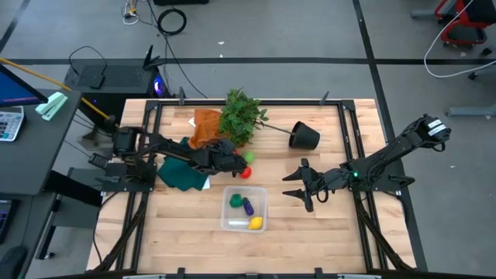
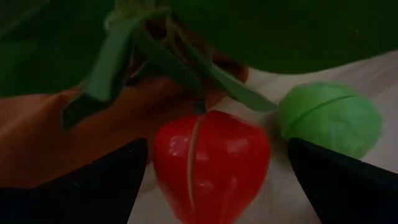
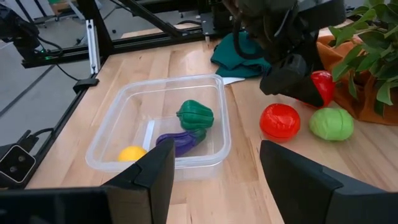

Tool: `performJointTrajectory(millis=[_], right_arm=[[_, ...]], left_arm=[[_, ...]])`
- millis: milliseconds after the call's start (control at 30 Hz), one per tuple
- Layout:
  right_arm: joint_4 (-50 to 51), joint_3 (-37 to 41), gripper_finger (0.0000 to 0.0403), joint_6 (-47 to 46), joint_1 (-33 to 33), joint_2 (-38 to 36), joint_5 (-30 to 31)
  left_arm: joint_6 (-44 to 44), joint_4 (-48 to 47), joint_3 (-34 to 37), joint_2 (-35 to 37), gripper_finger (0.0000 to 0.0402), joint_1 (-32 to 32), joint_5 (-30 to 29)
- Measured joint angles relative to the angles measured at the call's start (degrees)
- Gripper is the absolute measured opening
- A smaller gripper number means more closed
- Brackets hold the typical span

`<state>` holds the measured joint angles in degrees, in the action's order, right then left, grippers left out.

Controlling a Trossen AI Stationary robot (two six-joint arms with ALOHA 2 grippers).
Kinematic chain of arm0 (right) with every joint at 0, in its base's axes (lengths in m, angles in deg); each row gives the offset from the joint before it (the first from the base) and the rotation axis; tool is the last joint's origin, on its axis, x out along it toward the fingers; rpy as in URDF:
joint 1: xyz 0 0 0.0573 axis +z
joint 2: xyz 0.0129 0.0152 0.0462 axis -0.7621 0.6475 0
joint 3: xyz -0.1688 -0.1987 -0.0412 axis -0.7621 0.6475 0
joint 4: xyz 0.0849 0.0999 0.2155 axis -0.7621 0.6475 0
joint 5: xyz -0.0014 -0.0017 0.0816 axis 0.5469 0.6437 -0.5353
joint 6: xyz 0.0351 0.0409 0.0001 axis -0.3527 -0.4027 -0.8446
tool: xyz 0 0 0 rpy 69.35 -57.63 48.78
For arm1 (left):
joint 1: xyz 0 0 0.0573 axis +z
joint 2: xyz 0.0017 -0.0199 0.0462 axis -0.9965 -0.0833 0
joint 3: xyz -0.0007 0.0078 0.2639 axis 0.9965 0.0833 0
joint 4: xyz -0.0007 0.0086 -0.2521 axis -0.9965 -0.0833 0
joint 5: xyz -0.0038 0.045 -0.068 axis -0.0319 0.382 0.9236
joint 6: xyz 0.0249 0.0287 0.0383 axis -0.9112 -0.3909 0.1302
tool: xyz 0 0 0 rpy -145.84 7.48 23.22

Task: Pick and placing Produce into tupperware
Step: Put the red apple into the transparent bin

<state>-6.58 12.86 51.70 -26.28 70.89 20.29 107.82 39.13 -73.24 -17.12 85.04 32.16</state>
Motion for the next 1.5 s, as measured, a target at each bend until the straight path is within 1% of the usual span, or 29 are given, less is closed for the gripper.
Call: performJointTrajectory(millis=[133,400,533,833,1000,1300,1500], right_arm=[[0.05,0.0,0.0195,-0.13,-0.01,0.0,0.0],[0.39,0.01,0.0195,-0.36,0.0,0.0,0.02],[0.39,0.02,0.0195,-0.34,-0.01,0.0,0.02],[0.39,0.02,0.0195,-0.18,0.0,0.0,0.03],[0.41,0.02,0.0195,-0.16,0.0,0.0,0.04],[0.41,0.0,0.0195,-0.12,-0.01,0.0,0.04],[0.42,0.0,0.0195,-0.1,0.01,0.0,0.04]], left_arm=[[0.01,1.7,-0.04,-1.73,0.0394,0.0,0.13],[-0.36,2.62,-0.02,-2.2,0.0387,0.0,0.01],[-0.48,2.59,-0.02,-2.2,0.0369,0.0,-0.52],[-0.52,2.52,-0.02,-2.2,0.0316,-0.07,-0.58],[-1.99,2.59,-0.02,-2.05,0.0293,-0.43,-0.78],[-2.18,2.4,-0.04,-1.1,0.0296,-2.09,-0.86],[-2.84,2.17,-0.02,1.84,0.0292,-3.37,-1.35]])
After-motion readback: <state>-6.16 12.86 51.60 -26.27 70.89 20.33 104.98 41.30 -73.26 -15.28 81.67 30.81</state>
